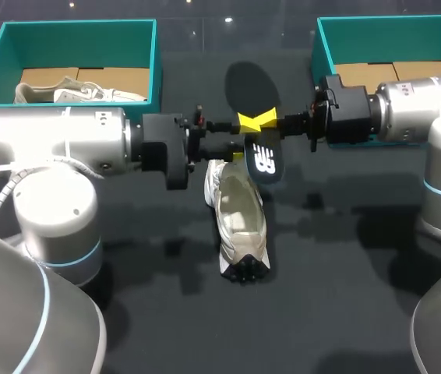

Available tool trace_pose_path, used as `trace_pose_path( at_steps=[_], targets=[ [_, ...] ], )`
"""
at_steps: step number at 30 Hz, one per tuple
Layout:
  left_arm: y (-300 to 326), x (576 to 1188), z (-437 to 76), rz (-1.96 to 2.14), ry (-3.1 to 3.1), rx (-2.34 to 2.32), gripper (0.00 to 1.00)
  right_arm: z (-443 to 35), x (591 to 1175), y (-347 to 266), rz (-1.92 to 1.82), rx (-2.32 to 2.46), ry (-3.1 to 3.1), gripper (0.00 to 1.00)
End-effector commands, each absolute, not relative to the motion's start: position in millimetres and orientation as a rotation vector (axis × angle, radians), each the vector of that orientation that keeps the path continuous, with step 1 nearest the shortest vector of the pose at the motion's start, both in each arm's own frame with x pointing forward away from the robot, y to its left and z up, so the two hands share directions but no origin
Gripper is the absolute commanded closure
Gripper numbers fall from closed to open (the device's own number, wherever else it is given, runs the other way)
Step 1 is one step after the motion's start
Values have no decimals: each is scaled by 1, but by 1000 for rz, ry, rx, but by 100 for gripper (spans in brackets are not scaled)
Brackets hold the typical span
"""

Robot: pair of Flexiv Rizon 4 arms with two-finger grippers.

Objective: Take the shoe out of the shoebox, open the shoe tongue, remove and reinsert the insole, then place the shoe into the shoebox

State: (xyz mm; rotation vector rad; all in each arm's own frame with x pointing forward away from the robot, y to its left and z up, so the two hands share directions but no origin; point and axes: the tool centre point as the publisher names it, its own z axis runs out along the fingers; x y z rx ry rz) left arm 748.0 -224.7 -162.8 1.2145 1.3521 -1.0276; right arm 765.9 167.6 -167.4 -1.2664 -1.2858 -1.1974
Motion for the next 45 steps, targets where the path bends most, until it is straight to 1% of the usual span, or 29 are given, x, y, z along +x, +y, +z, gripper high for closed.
trace_pose_path(
  at_steps=[1, 3, 14, 19, 22, 23, 37, 41, 45],
  targets=[
    [-169, 734, -137, -976, 1507, 1247, 0, -173, 760, 167, -1211, -1267, -1270, 100],
    [-157, 737, -128, -923, 1550, 1261, 0, -177, 759, 167, -1212, -1262, -1257, 100],
    [-157, 740, -126, -907, 1580, 1248, 0, -191, 756, 171, -1205, -1254, -1227, 100],
    [-141, 771, -107, -869, 1611, 1199, 0, -197, 750, 170, -1204, -1260, -1208, 100],
    [-134, 791, -96, -765, 1653, 1291, 0, -200, 748, 170, -1205, -1259, -1204, 100],
    [-136, 799, -93, -657, 1695, 1333, 0, -200, 747, 171, -1205, -1258, -1204, 100],
    [-136, 799, -93, -657, 1695, 1333, 0, -203, 746, 171, -1200, -1265, -1206, 100],
    [-143, 826, -81, -766, 1735, 1478, 0, -203, 746, 171, -1200, -1265, -1206, 100],
    [-153, 840, -77, -713, 1838, 1650, 0, -203, 746, 171, -1200, -1265, -1206, 100]
  ],
)
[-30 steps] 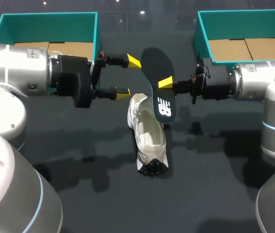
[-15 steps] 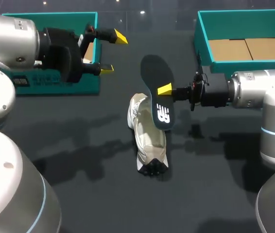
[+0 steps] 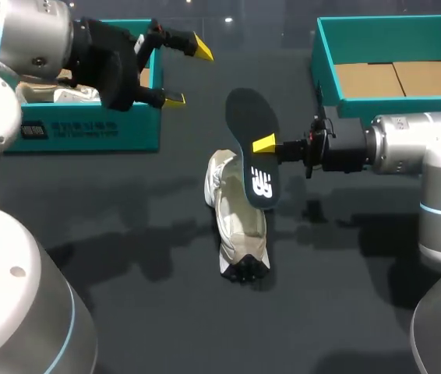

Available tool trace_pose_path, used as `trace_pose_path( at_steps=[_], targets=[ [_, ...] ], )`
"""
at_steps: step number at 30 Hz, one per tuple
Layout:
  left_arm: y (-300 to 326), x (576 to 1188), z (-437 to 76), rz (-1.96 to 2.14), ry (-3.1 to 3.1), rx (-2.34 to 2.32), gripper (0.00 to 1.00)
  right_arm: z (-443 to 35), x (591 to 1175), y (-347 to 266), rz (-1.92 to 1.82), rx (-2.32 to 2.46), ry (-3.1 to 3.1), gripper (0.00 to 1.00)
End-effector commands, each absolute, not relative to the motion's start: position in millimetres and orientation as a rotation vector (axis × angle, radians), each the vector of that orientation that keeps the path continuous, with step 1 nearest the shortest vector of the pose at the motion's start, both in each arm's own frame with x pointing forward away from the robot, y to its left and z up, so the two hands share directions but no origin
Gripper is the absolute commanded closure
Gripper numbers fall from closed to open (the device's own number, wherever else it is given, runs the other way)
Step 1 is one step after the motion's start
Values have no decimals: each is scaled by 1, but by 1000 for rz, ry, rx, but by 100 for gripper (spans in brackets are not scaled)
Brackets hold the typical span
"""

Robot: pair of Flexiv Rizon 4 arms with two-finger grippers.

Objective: Take the shoe out of the shoebox, open the shoe tongue, remove and reinsert the insole, then place the shoe into the shoebox

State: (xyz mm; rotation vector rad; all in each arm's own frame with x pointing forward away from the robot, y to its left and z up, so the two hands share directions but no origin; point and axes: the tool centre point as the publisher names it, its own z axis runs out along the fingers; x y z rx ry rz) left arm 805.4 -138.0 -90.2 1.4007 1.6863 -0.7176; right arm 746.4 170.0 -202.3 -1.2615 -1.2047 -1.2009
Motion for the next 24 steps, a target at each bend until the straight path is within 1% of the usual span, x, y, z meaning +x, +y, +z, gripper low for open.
trace_pose_path(
  at_steps=[1, 10, 13, 17, 24],
  targets=[
    [-153, 840, -77, -713, 1838, 1650, 0, -203, 746, 171, -1200, -1265, -1206, 100],
    [-153, 840, -77, -713, 1838, 1650, 0, -203, 746, 171, -1200, -1265, -1206, 100],
    [-163, 844, -62, -665, 1861, 1682, 0, -203, 746, 171, -1200, -1265, -1206, 100],
    [-179, 850, -52, -588, 1950, 1793, 0, -203, 746, 171, -1200, -1265, -1206, 100],
    [-195, 851, -49, -429, 2062, 2012, 0, -203, 746, 171, -1200, -1265, -1206, 100]
  ],
)
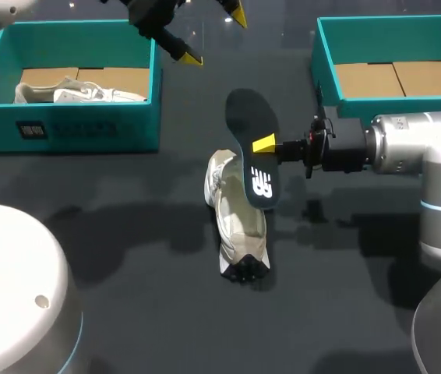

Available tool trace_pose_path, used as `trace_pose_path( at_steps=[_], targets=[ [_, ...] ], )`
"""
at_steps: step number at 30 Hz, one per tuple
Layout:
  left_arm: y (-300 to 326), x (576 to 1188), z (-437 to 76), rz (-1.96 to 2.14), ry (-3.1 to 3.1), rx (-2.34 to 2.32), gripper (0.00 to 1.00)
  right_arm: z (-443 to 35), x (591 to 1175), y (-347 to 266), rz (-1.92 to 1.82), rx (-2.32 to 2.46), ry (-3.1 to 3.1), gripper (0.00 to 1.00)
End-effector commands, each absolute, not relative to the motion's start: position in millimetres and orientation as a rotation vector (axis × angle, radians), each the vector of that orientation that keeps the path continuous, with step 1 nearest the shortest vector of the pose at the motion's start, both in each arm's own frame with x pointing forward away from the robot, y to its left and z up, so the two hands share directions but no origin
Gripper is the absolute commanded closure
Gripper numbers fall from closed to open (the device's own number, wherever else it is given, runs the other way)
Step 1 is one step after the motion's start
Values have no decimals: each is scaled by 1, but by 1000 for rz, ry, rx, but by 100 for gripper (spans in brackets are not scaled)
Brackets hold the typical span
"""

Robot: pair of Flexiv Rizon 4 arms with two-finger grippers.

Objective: Take the shoe out of the shoebox, open the shoe tongue, remove and reinsert the insole, then place the shoe into the shoebox

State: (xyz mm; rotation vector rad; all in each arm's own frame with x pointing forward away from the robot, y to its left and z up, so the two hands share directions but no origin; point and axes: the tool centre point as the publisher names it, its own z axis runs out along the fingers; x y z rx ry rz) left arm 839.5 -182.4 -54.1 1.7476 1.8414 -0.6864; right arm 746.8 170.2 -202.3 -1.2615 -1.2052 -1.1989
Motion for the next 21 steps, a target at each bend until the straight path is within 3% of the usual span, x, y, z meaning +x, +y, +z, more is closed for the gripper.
trace_pose_path(
  at_steps=[1, 21],
  targets=[
    [-196, 852, -49, -408, 2078, 2026, 0, -203, 746, 171, -1200, -1265, -1206, 100],
    [-202, 836, -61, -151, 2195, 2259, 0, -203, 746, 171, -1200, -1265, -1206, 100]
  ],
)
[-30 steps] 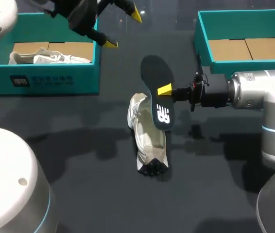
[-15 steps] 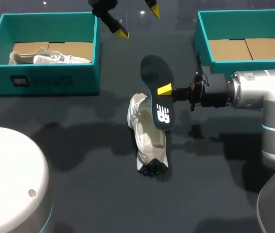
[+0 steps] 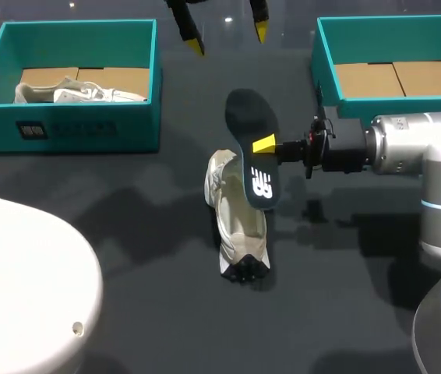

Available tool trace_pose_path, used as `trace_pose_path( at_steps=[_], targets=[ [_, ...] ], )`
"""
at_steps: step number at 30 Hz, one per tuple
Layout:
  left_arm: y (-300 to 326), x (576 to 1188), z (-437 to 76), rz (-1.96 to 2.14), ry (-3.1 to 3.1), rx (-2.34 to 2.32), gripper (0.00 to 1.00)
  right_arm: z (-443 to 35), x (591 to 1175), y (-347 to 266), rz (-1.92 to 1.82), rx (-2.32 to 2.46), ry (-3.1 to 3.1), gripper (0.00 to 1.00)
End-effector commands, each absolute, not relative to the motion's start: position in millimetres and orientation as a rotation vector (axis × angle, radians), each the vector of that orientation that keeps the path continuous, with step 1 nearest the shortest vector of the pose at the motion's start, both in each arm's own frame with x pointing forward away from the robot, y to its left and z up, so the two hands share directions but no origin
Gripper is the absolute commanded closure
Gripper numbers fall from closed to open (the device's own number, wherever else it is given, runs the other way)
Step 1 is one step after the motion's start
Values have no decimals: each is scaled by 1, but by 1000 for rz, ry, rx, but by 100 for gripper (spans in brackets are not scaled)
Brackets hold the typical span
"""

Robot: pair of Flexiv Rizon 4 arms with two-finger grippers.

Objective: Take the shoe out of the shoebox, open the shoe tongue, remove and reinsert the insole, then place the shoe into the shoebox

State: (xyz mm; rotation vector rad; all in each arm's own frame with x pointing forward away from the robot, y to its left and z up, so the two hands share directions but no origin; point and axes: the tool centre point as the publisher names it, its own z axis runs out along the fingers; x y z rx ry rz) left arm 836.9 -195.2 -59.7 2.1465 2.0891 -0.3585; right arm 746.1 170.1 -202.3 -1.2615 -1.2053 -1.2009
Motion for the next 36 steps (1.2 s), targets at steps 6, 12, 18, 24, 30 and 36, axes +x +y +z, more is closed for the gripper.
trace_pose_path(
  at_steps=[6, 12, 18, 24, 30, 36],
  targets=[
    [-204, 831, -64, -123, 2219, 2245, 0, -203, 746, 171, -1200, -1265, -1206, 100],
    [-208, 831, -70, -115, 2262, 2225, 0, -203, 746, 171, -1200, -1265, -1206, 100],
    [-207, 829, -74, -188, 2254, 2152, 0, -203, 746, 171, -1200, -1265, -1206, 100],
    [-193, 825, -72, -455, 2171, 1974, 0, -203, 746, 171, -1200, -1265, -1206, 100],
    [-174, 817, -63, -633, 2116, 1782, 0, -203, 746, 171, -1200, -1265, -1206, 100],
    [-156, 811, -65, -825, 2007, 1599, 0, -203, 746, 171, -1200, -1265, -1206, 100]
  ],
)
